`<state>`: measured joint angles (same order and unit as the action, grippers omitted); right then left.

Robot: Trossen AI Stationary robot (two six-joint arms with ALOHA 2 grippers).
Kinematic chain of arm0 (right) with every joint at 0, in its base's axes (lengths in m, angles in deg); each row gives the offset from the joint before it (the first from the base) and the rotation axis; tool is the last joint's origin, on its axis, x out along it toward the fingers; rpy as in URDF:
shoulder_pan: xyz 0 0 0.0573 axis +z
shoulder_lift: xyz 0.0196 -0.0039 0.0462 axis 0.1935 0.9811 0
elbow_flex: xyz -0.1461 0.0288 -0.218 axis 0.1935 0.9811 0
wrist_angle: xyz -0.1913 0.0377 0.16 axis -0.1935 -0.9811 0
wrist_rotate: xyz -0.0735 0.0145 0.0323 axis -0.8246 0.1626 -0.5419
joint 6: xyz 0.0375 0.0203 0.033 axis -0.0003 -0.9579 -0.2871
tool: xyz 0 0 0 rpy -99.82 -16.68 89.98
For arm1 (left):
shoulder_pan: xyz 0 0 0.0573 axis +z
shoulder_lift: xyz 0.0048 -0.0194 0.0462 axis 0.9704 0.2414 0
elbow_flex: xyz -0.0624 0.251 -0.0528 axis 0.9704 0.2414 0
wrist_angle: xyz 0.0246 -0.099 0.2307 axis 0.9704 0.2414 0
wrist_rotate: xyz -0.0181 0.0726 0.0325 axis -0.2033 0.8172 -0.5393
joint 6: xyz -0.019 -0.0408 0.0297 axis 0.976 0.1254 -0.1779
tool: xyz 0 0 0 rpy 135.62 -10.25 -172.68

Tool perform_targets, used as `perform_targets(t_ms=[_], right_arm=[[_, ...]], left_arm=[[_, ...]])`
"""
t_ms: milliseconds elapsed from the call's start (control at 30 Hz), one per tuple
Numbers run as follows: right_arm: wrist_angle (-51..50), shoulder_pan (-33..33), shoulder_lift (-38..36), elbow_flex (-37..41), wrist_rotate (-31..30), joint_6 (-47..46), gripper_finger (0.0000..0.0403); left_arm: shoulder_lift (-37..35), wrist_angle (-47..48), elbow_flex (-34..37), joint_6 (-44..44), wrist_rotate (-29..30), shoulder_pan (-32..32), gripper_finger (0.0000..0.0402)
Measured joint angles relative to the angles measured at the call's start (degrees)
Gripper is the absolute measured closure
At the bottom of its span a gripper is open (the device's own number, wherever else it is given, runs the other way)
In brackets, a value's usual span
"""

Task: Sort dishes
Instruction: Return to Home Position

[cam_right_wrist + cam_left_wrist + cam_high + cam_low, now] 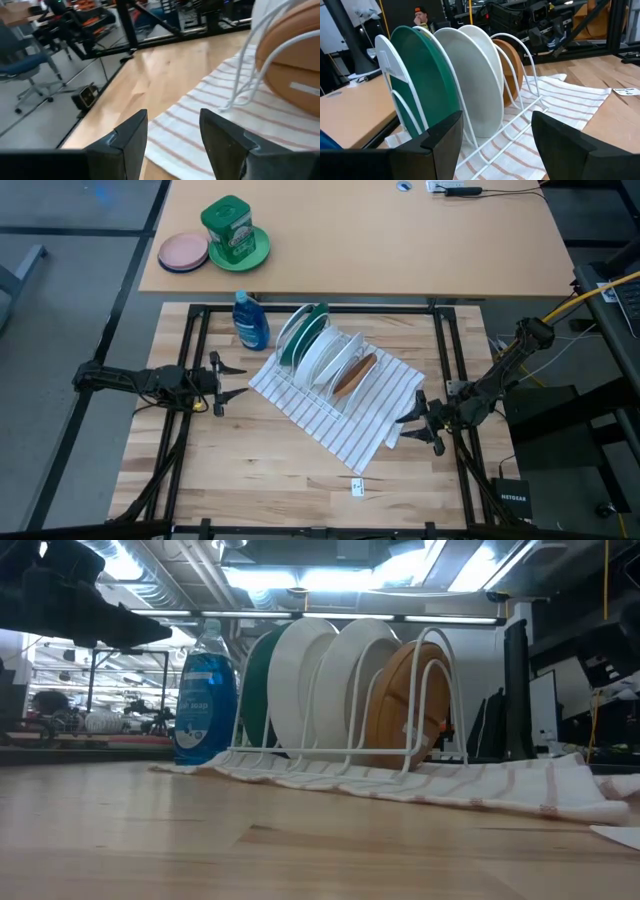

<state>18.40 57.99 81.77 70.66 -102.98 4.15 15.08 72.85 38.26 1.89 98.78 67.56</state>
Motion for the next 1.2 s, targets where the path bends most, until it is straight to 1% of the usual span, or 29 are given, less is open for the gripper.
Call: perform_targets(t_ms=[400,533,633,733,933,1100,1200], right_arm=[[0.0,0.0,0.0,0.0,-0.9,6.8,0.022],[-0.4,0.0,0.0,0.0,-1.4,7.3,0.022],[-2.5,0.0,-0.3,0.1,-1.1,7.3,0.022],[-4.6,0.0,-2.0,0.1,0.2,7.3,0.022],[-8.6,-0.7,-6.8,0.1,0.8,7.3,0.022],[-9.5,-5.0,-11.3,0.1,2.6,7.3,0.022],[-9.5,-7.9,-13.1,0.1,2.6,7.3,0.022]], left_arm=[[0.0,0.0,0.0,0.0,0.0,0.0,0.0176],[0.0,0.0,0.0,0.0,0.0,0.0,0.0176],[0.0,0.0,0.0,0.0,0.0,0.0,0.0176],[0.0,0.0,0.0,0.0,0.0,0.0,0.0176],[0.0,0.1,0.0,0.0,0.0,0.0,0.0176],[0.0,0.1,0.0,0.0,0.0,0.0,0.0176],[0.0,0.1,0.0,0.0,0.0,0.0,0.0176]])
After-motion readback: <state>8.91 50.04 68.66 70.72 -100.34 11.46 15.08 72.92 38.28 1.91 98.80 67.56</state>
